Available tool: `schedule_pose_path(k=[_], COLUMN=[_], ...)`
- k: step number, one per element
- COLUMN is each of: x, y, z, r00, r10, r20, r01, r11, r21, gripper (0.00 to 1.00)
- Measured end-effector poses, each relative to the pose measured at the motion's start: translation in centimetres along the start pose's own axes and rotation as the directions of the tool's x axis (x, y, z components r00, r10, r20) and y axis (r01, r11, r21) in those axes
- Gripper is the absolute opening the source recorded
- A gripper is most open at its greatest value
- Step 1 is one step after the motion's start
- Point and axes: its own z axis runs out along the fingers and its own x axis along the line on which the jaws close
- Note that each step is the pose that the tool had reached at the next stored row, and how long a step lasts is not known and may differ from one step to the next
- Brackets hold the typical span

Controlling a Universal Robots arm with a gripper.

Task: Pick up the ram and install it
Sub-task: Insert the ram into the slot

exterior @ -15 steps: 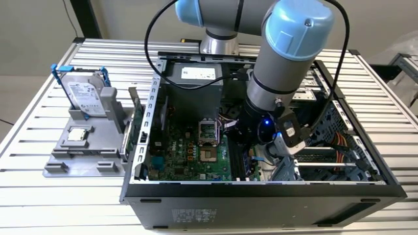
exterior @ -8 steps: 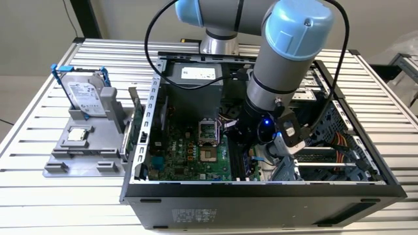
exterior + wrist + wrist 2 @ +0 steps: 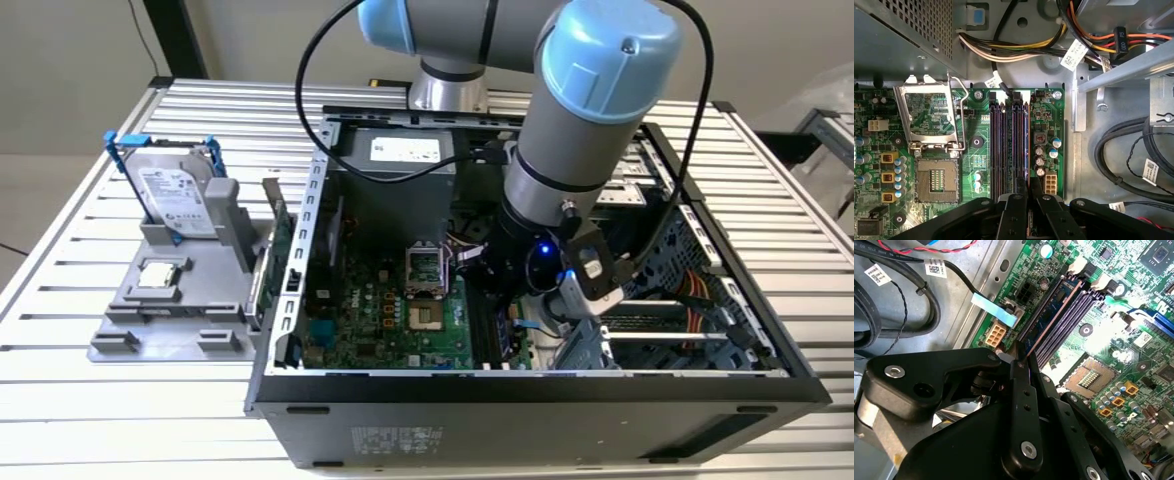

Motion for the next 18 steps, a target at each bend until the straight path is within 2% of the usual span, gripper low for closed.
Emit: schedule_pose_path(k=[12, 18], x=[0.00, -0.01], y=[0.02, 0.00], z=[0.02, 0.53], r00=[1.0000, 1.0000], r10=[0.000, 0.000], r20=[-0.0001, -0.0001], r01=[0.000, 0.000], r11=[1.0000, 1.0000], r21=[0.0001, 0.0002], gripper=[0.00, 0.00])
